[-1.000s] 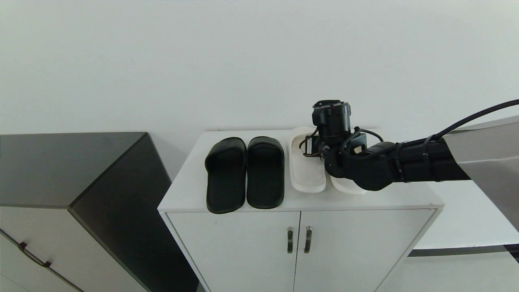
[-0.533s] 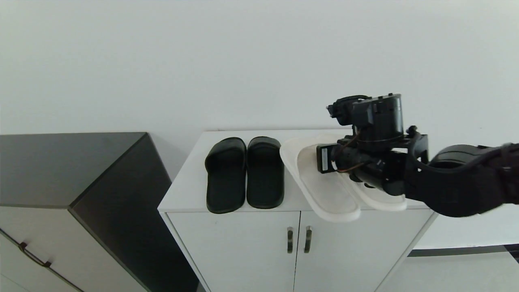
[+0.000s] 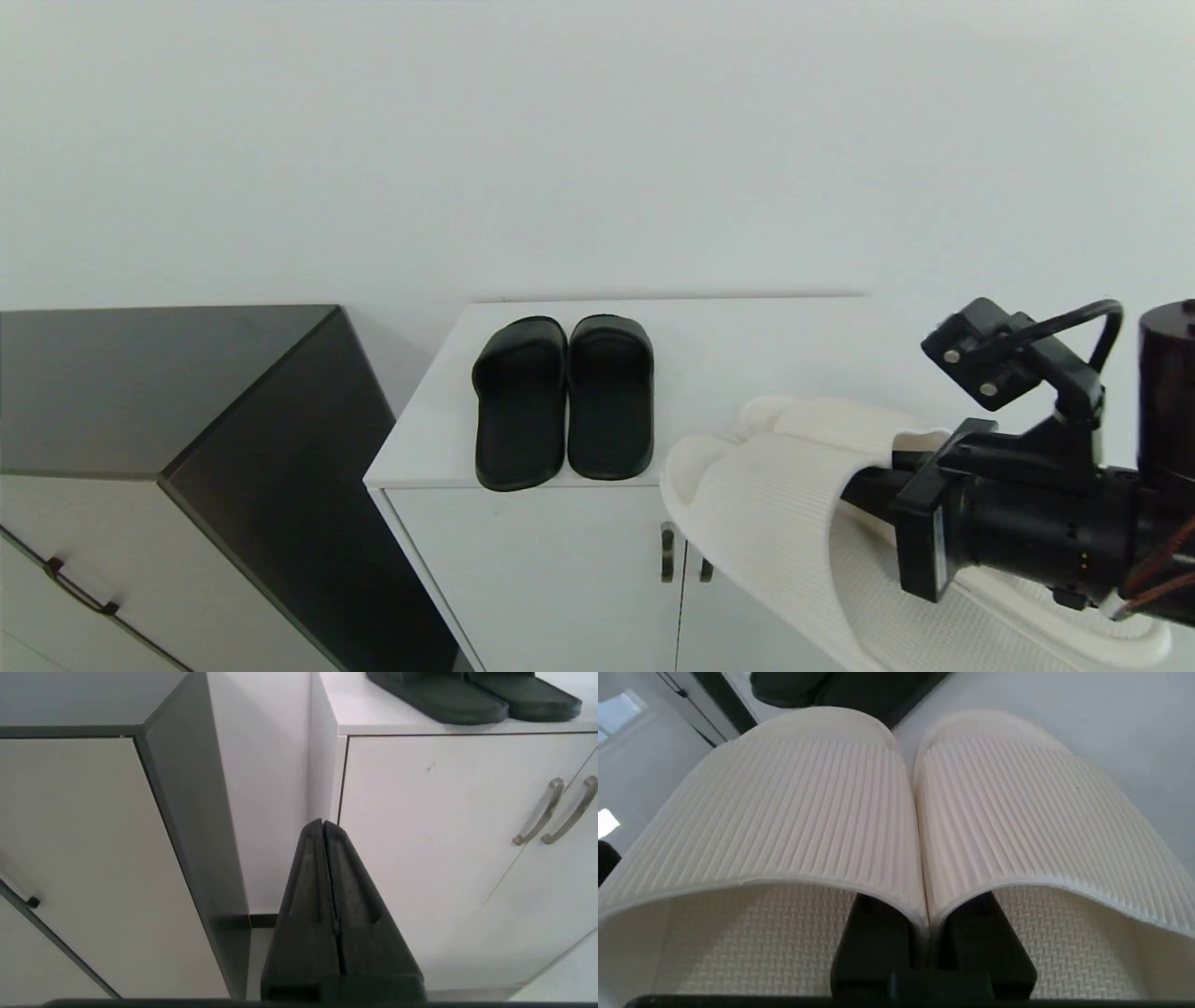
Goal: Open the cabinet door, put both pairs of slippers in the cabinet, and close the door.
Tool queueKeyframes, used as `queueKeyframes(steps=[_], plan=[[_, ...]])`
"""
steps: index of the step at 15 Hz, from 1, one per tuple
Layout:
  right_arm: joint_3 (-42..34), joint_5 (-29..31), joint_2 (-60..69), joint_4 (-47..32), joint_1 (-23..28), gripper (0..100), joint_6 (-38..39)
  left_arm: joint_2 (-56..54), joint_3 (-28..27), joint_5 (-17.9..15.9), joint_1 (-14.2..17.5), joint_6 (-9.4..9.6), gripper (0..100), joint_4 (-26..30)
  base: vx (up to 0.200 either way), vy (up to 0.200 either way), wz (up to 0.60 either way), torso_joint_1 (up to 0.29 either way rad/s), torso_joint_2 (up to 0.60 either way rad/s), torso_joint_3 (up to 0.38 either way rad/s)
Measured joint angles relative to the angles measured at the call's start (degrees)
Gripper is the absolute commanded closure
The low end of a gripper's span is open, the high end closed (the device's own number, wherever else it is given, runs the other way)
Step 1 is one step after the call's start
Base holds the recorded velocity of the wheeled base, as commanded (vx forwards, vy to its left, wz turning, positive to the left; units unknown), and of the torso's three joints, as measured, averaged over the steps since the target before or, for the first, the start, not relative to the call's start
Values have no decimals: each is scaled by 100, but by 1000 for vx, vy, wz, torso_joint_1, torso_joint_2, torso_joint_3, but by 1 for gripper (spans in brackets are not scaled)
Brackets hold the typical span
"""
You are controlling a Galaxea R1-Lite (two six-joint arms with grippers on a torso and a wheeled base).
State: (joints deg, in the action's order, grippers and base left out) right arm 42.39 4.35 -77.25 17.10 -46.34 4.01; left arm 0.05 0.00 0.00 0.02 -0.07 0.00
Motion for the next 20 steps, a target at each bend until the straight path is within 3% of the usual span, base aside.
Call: queueKeyframes(steps=[7, 20], plan=[[-311, -428, 330, 88, -24, 100, -7, -2, 0, 0, 0, -20, 100, 0, -200, 0, 0, 0, 0, 5], [-549, -568, 308, 174, 85, 100, -7, -2, 0, 7, 0, -13, 100, -2, 0, 0, 0, 0, 0, 0]])
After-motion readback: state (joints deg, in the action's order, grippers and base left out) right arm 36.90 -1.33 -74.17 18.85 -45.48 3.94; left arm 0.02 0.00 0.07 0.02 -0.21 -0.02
